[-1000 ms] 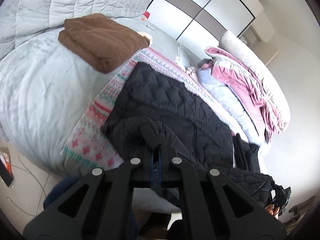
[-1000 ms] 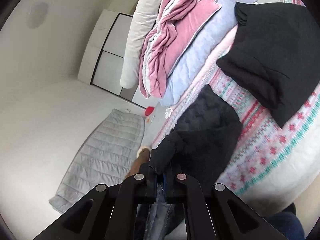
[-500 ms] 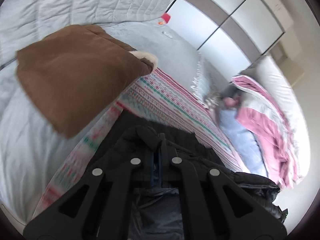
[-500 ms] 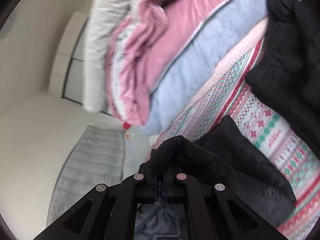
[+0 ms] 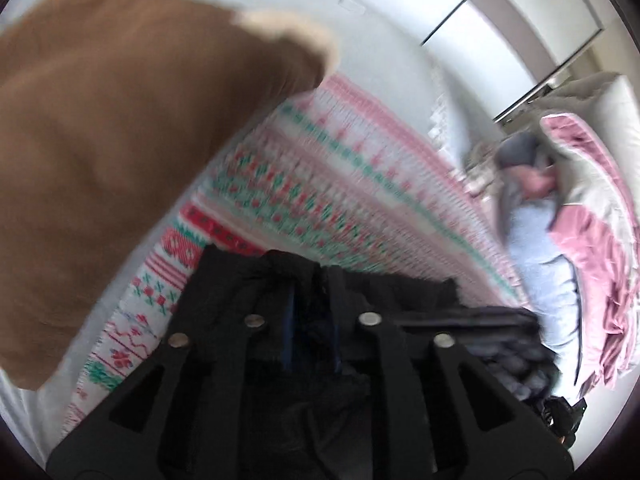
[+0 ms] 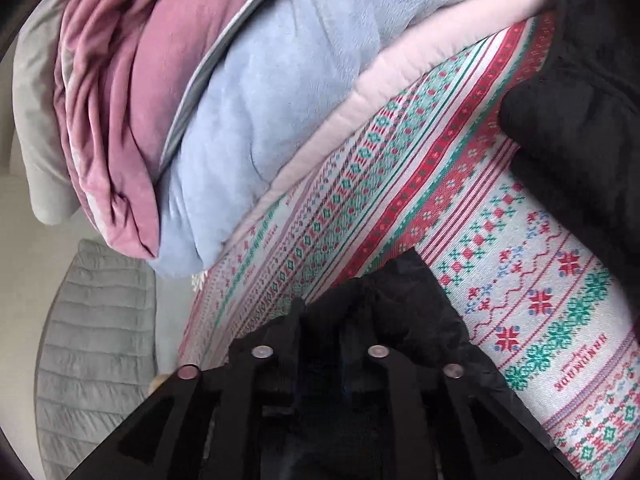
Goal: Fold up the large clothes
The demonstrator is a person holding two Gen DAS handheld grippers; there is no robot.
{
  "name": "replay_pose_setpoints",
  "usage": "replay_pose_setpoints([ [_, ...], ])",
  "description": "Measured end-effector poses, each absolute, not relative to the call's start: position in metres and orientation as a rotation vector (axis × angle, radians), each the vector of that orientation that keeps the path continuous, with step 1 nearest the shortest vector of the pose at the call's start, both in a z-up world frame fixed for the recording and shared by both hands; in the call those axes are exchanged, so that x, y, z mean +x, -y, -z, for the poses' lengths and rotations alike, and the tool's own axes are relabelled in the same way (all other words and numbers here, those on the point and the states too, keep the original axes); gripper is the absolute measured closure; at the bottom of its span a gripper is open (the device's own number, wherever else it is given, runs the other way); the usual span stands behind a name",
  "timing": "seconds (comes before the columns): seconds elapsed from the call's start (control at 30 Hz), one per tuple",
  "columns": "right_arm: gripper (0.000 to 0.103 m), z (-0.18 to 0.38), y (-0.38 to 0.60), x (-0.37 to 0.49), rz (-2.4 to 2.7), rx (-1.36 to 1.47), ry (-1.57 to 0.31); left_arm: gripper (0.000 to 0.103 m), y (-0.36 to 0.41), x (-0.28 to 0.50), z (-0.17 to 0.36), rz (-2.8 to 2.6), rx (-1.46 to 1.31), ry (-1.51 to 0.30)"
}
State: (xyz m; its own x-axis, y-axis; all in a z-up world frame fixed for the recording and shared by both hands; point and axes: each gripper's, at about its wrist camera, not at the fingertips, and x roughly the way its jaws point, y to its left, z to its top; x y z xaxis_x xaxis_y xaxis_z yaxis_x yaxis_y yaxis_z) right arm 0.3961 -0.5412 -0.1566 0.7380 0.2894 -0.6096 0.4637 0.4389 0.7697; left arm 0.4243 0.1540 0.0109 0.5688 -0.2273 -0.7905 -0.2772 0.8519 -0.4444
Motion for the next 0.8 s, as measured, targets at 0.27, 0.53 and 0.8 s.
replay_pose_setpoints([
  [0.27,0.043,0.116,0.552,0.359,0.247,0.959,-0.693,0.037,-0.171,0.389,-0.061,-0.089,-0.507,-0.821],
  [0.53,0.043,0.131,0.529,0.391,0.123,0.693,-0.796,0.037,-0.151,0.42,0.022,-0.093,-0.439,-1.084],
  [0.8,0.096,0.162,0.53,0.413,0.073,0.716,-0.808,0.095,-0.133,0.427,0.02,-0.071,-0.324,-1.025],
])
